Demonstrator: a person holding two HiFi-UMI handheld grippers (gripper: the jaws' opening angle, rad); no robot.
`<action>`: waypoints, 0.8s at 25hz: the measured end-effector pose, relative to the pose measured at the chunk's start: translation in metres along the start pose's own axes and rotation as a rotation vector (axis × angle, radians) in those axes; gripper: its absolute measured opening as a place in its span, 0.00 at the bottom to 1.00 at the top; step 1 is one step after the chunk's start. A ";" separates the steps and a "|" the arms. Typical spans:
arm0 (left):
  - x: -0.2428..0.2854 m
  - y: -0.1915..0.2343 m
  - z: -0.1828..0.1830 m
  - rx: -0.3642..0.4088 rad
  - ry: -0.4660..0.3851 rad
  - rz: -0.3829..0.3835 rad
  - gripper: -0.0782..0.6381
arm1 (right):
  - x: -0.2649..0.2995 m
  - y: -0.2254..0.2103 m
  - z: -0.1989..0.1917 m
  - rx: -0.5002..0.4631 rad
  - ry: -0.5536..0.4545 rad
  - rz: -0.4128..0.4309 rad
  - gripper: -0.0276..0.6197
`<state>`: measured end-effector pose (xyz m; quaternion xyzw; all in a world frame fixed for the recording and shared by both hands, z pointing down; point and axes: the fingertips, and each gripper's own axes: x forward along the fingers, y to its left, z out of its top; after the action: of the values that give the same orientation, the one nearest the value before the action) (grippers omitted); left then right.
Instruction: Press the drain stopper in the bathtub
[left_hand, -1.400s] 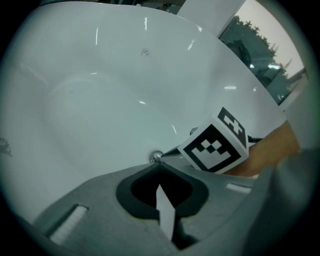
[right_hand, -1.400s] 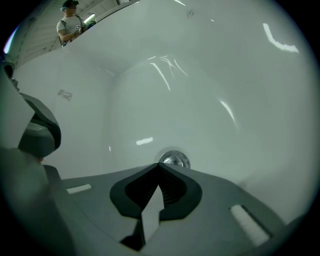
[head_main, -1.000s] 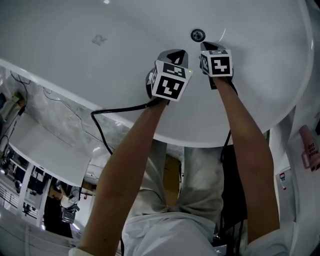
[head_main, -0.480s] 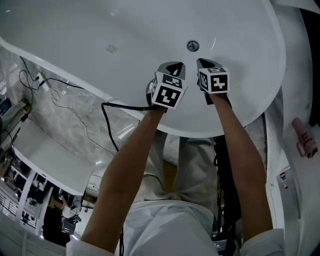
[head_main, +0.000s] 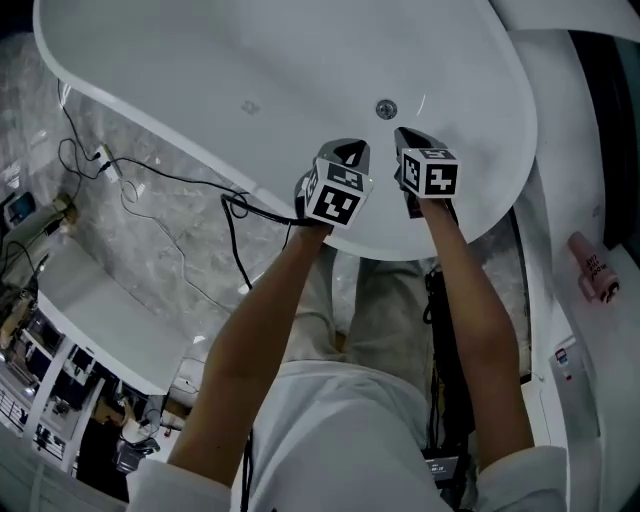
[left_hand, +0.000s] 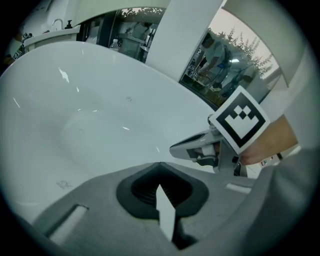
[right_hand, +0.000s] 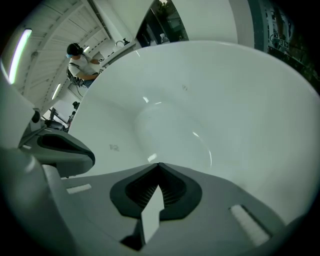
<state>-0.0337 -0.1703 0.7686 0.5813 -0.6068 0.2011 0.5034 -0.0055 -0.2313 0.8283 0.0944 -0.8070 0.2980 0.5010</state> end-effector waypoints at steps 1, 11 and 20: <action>-0.007 -0.002 0.004 0.003 -0.006 -0.004 0.11 | -0.007 0.005 0.005 -0.002 -0.010 0.008 0.05; -0.099 -0.018 0.055 -0.024 -0.128 0.040 0.11 | -0.095 0.076 0.065 -0.043 -0.101 0.125 0.05; -0.197 -0.062 0.134 -0.046 -0.303 -0.016 0.11 | -0.207 0.117 0.130 -0.080 -0.224 0.179 0.05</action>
<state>-0.0643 -0.1968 0.5257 0.5981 -0.6757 0.0932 0.4208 -0.0568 -0.2421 0.5627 0.0346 -0.8742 0.2968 0.3827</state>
